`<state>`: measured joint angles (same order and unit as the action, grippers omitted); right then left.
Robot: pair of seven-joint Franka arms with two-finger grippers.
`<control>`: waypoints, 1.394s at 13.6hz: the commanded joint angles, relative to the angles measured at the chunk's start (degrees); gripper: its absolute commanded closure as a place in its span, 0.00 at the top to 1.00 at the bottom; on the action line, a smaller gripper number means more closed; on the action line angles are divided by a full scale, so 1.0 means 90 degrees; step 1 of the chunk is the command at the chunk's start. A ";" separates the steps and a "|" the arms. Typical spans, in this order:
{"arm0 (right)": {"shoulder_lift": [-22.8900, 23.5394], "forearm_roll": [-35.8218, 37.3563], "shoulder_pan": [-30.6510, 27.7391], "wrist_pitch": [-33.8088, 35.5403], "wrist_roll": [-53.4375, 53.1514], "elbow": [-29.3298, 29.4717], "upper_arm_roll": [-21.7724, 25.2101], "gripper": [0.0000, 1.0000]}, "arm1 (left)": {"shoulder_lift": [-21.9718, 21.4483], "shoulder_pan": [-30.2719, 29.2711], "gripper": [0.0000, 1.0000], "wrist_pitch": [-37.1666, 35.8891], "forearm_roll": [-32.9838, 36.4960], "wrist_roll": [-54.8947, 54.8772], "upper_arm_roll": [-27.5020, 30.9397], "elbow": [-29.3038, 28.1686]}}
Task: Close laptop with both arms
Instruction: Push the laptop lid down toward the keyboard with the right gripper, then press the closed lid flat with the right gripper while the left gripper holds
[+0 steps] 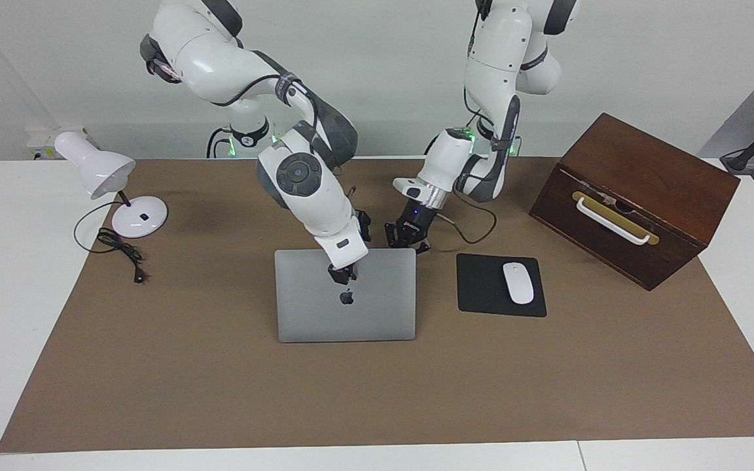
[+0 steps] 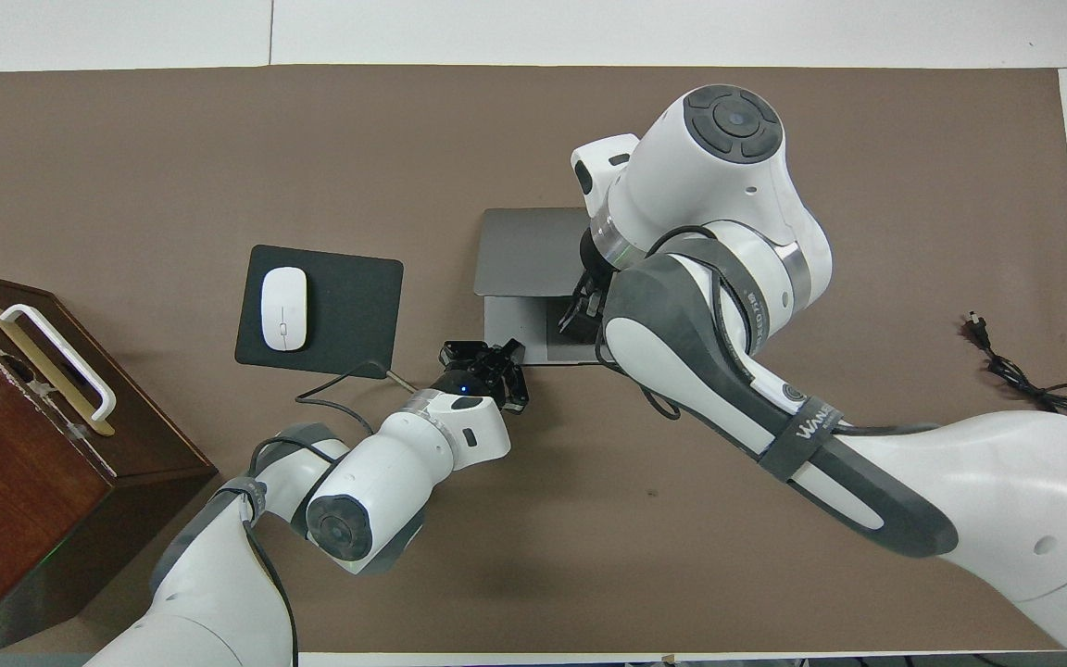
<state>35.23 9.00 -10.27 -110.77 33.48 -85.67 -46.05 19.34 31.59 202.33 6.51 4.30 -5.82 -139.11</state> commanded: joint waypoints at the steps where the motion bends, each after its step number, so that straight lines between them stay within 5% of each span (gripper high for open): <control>1: -0.0203 -0.0141 -0.0255 -0.0154 -0.0117 -0.0489 -0.0186 1.00 | 0.0234 -0.0278 0.00 -0.0147 0.0136 -0.0068 0.0070 -0.0374; 7: -0.0515 -0.0131 -0.0353 -0.0876 -0.0234 -0.1320 -0.0225 1.00 | 0.0234 -0.0561 0.00 -0.0157 0.0780 -0.0078 0.0070 -0.0384; 19: -0.0692 0.0123 -0.0343 -0.1316 -0.0273 -0.1877 -0.0284 1.00 | 0.0332 -0.0863 0.00 -0.0167 0.1268 -0.0272 0.0080 -0.0383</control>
<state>30.40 9.35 -11.61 -121.01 32.38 -100.21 -47.18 19.33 27.32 203.08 16.66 4.79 -6.36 -139.44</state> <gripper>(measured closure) 0.000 0.991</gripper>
